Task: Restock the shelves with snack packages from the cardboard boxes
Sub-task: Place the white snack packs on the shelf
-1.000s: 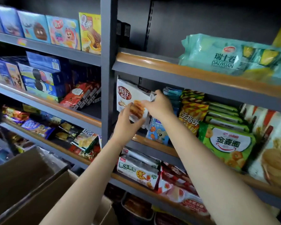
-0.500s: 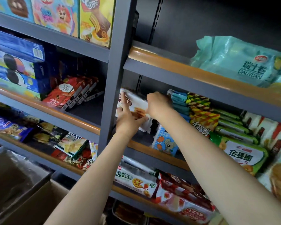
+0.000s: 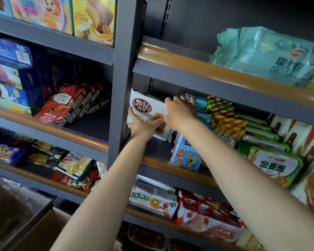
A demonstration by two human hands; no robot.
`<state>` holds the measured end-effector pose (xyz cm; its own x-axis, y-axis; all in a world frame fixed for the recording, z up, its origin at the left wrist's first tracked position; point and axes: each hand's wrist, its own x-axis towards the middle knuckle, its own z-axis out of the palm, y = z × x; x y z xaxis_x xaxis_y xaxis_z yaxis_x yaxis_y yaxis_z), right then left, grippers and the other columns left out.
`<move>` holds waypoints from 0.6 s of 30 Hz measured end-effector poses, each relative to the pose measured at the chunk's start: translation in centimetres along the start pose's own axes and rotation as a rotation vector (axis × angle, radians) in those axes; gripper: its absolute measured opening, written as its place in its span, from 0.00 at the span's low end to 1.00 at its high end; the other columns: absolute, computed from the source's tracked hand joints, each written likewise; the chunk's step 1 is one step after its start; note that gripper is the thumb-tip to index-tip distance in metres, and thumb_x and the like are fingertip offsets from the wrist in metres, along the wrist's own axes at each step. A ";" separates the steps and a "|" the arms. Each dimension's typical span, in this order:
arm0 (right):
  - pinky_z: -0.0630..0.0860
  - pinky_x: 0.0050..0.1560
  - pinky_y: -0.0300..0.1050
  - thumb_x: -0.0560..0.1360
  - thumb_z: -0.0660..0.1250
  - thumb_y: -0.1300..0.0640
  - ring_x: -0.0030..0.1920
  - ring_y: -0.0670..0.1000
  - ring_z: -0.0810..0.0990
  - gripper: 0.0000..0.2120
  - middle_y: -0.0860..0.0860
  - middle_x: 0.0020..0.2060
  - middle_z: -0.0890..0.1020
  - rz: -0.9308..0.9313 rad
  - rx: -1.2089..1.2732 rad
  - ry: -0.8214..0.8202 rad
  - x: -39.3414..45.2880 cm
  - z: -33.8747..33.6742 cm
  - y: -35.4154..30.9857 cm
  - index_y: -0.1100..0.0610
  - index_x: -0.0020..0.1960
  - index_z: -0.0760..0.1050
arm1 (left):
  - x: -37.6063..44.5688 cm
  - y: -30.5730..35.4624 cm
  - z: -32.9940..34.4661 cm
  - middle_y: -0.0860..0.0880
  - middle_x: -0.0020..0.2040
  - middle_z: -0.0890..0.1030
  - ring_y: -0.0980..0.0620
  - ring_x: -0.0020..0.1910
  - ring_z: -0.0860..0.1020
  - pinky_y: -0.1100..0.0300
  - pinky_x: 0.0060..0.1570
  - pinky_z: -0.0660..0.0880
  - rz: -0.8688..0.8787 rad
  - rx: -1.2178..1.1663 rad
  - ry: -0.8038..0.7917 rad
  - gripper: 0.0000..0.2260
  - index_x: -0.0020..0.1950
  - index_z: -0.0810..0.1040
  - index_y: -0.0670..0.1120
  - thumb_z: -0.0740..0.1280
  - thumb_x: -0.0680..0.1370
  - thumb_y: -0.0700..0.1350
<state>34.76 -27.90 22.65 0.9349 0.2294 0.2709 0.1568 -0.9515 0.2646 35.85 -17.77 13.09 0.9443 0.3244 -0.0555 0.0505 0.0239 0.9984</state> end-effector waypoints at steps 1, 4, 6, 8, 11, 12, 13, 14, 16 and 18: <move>0.53 0.73 0.58 0.78 0.66 0.47 0.69 0.57 0.68 0.20 0.55 0.65 0.74 -0.008 0.008 -0.004 0.1 0.0 0.3 0.54 0.66 0.70 | 0.1 0.0 0.0 0.41 0.73 0.68 0.42 0.64 0.76 0.49 0.59 0.79 -0.061 -0.127 -0.030 0.48 0.78 0.53 0.55 0.81 0.68 0.52; 0.55 0.72 0.57 0.72 0.69 0.36 0.67 0.56 0.70 0.27 0.53 0.64 0.76 -0.018 0.073 -0.029 0.5 -0.5 1.4 0.52 0.64 0.73 | 0.0 0.2 0.1 0.46 0.51 0.80 0.49 0.46 0.82 0.49 0.51 0.83 -0.189 -0.366 -0.128 0.35 0.69 0.58 0.50 0.78 0.73 0.49; 0.56 0.72 0.57 0.68 0.69 0.30 0.67 0.55 0.71 0.33 0.52 0.62 0.76 -0.014 0.131 -0.066 0.8 -0.7 2.1 0.50 0.63 0.75 | 0.2 0.1 0.5 0.47 0.47 0.80 0.50 0.44 0.82 0.48 0.54 0.82 -0.186 -0.427 -0.128 0.36 0.73 0.56 0.49 0.76 0.75 0.49; 0.62 0.70 0.55 0.65 0.66 0.24 0.65 0.55 0.72 0.37 0.51 0.59 0.75 0.000 0.231 -0.103 1.0 -0.6 2.7 0.49 0.64 0.76 | 0.3 0.1 0.8 0.44 0.57 0.79 0.48 0.51 0.82 0.48 0.52 0.83 -0.216 -0.493 -0.146 0.40 0.77 0.55 0.50 0.77 0.75 0.51; 0.71 0.57 0.49 0.65 0.63 0.22 0.60 0.53 0.72 0.42 0.51 0.58 0.70 0.012 0.392 -0.160 1.1 -0.6 3.3 0.52 0.64 0.77 | 0.8 0.1 1.0 0.42 0.68 0.72 0.42 0.64 0.76 0.49 0.48 0.84 -0.268 -0.587 -0.134 0.41 0.77 0.57 0.52 0.78 0.72 0.54; 0.70 0.55 0.47 0.66 0.63 0.22 0.58 0.52 0.72 0.41 0.52 0.60 0.69 0.014 0.422 -0.167 1.2 -0.7 3.3 0.54 0.63 0.78 | 1.0 0.0 1.2 0.42 0.70 0.70 0.42 0.66 0.74 0.48 0.50 0.84 -0.267 -0.606 -0.129 0.41 0.78 0.56 0.53 0.77 0.73 0.54; 0.69 0.54 0.47 0.67 0.62 0.23 0.58 0.52 0.71 0.41 0.53 0.61 0.69 0.020 0.434 -0.168 1.4 -0.7 3.3 0.56 0.63 0.78 | 1.2 0.1 1.3 0.43 0.71 0.69 0.42 0.67 0.73 0.46 0.52 0.83 -0.265 -0.621 -0.130 0.41 0.79 0.55 0.52 0.77 0.74 0.55; 0.68 0.54 0.47 0.68 0.62 0.23 0.59 0.52 0.69 0.41 0.53 0.62 0.68 0.022 0.423 -0.164 1.5 -0.8 3.2 0.57 0.62 0.78 | 1.3 0.0 1.4 0.44 0.71 0.69 0.43 0.68 0.72 0.44 0.55 0.82 -0.269 -0.636 -0.126 0.41 0.79 0.55 0.51 0.76 0.74 0.55; 0.65 0.56 0.48 0.68 0.62 0.23 0.64 0.54 0.67 0.41 0.54 0.62 0.68 0.020 0.336 -0.157 1.8 -0.6 2.8 0.58 0.61 0.77 | 2.1 -0.1 1.8 0.45 0.71 0.68 0.43 0.68 0.71 0.43 0.59 0.80 -0.291 -0.673 -0.137 0.42 0.79 0.55 0.52 0.77 0.74 0.56; 0.63 0.60 0.52 0.67 0.62 0.22 0.68 0.57 0.65 0.42 0.54 0.63 0.69 0.019 0.235 -0.153 2.1 -0.3 2.5 0.58 0.59 0.76 | 2.6 -0.1 2.0 0.45 0.72 0.69 0.41 0.67 0.73 0.42 0.58 0.80 -0.319 -0.719 -0.161 0.44 0.79 0.57 0.54 0.78 0.70 0.58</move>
<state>37.05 -29.71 24.16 0.9728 0.1943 0.1260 0.1916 -0.9809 0.0339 38.91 -18.81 12.89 0.9578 0.0602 -0.2812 0.1557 0.7136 0.6831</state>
